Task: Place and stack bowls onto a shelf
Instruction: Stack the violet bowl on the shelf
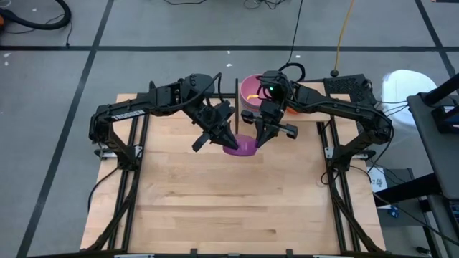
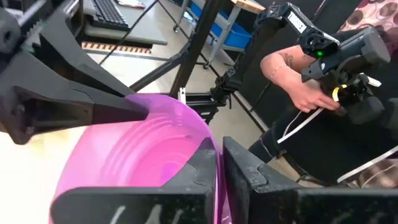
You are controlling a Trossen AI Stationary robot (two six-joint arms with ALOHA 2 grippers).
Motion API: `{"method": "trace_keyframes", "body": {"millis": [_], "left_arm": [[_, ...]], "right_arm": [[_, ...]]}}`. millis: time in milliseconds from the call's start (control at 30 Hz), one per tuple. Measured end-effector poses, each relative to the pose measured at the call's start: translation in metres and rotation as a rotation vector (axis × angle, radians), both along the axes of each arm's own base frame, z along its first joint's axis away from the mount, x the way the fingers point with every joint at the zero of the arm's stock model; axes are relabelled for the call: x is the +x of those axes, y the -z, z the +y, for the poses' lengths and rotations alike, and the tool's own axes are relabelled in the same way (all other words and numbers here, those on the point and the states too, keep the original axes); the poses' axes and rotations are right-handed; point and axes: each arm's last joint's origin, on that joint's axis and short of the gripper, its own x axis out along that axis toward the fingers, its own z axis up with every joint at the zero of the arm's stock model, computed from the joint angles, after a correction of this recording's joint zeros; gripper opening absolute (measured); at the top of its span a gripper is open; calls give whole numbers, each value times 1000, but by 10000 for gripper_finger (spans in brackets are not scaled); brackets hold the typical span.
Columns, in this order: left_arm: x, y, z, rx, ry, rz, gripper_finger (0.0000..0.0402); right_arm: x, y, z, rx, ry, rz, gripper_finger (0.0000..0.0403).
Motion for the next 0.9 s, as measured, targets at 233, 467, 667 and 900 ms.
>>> {"method": "trace_keyframes", "body": {"millis": [233,467,667,900], "left_arm": [[1,-1,1,-1,-39,-5,58],[-1,-8,5,-14,-49,-37,148],[-7,-9,15,-35,-95,-9,183],[-14,-14,16,-57,-108,-2,195]], "right_arm": [[-1,0,-2,5,-3,1,0],[-2,2,-2,6,-6,4,0],[-6,1,-12,-36,105,14,0],[-43,-14,-29,-232,449,44,0]]}}
